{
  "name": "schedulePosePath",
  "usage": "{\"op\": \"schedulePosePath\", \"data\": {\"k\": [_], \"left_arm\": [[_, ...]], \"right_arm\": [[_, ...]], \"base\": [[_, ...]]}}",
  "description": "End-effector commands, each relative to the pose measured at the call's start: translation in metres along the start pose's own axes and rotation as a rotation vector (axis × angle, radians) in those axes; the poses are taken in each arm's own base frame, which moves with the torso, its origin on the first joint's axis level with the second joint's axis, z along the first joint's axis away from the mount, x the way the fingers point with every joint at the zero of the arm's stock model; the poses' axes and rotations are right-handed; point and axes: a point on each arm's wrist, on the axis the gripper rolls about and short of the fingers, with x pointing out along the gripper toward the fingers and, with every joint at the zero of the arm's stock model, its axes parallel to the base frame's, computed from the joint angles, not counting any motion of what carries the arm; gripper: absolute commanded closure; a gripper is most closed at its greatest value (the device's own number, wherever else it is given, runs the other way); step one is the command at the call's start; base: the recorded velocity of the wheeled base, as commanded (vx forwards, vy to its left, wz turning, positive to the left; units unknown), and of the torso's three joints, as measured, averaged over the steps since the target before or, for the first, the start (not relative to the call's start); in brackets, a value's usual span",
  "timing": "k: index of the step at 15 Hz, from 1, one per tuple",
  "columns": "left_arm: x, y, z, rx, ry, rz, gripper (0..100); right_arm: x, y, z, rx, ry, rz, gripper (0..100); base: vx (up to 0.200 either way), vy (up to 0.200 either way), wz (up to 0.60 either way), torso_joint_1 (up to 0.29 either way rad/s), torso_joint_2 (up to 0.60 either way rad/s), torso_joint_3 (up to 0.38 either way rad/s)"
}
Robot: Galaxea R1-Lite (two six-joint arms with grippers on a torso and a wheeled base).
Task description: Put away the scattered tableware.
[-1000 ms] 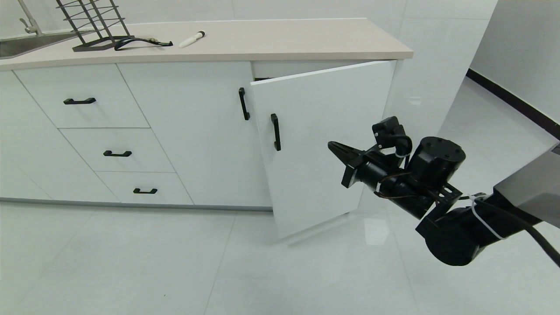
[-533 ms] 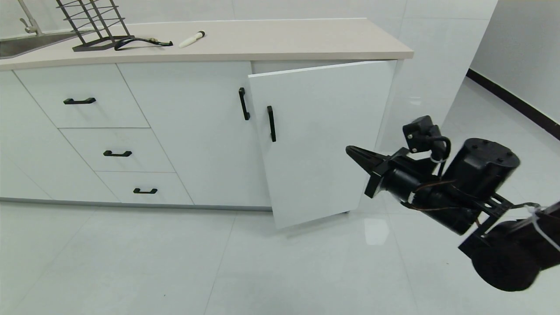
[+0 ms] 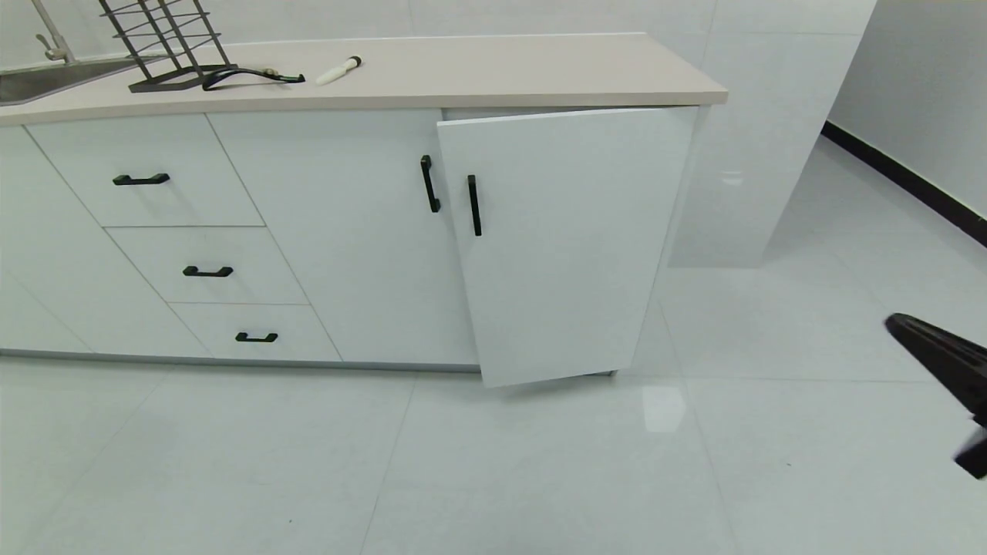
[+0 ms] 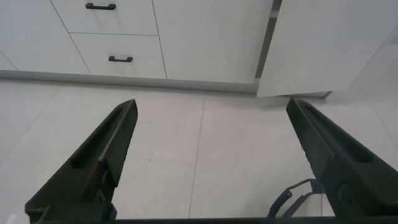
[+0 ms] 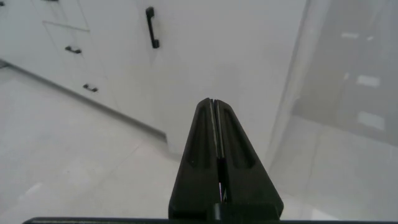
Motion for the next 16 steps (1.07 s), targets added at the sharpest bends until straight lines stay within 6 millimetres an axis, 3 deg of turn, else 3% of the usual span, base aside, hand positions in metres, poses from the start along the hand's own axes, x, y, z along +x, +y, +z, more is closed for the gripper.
{"op": "schedulePosePath", "data": {"k": [1, 3, 6, 8, 10, 14, 16], "left_arm": [[0.0, 0.0, 0.0, 0.0, 0.001, 0.0, 0], [0.0, 0.0, 0.0, -0.002, 0.001, -0.002, 0], [0.0, 0.0, 0.0, 0.011, 0.003, -0.02, 0], [0.0, -0.001, 0.0, 0.05, 0.002, -0.034, 0], [0.0, -0.001, 0.0, 0.066, 0.002, -0.034, 0], [0.0, -0.001, 0.0, 0.055, 0.003, -0.032, 0], [0.0, -0.001, 0.0, 0.055, 0.002, -0.031, 0]], "right_arm": [[-0.075, 0.013, 0.015, -0.102, -0.146, -0.09, 100], [-0.101, 0.022, 0.008, -0.112, -0.117, -0.12, 100], [-0.149, 0.041, -0.025, -0.111, -0.057, -0.114, 100], [-0.154, 0.045, -0.036, -0.107, 0.001, -0.177, 100], [-0.159, 0.045, -0.063, -0.03, 0.227, -0.259, 100], [-0.162, 0.042, -0.066, -0.055, 0.277, -0.448, 100], [-0.162, 0.042, -0.067, -0.039, 0.281, -0.454, 100]], "base": [[0.0, 0.0, 0.0, 0.0, 0.0, 0.0], [0.0, 0.0, 0.0, 0.0, 0.0, 0.0], [0.0, 0.0, 0.0, 0.0, 0.0, 0.0], [0.0, 0.0, 0.0, 0.0, 0.0, 0.0], [0.0, 0.0, 0.0, 0.0, 0.0, 0.0], [0.0, 0.0, 0.0, 0.0, 0.0, 0.0], [0.0, 0.0, 0.0, 0.0, 0.0, 0.0]]}}
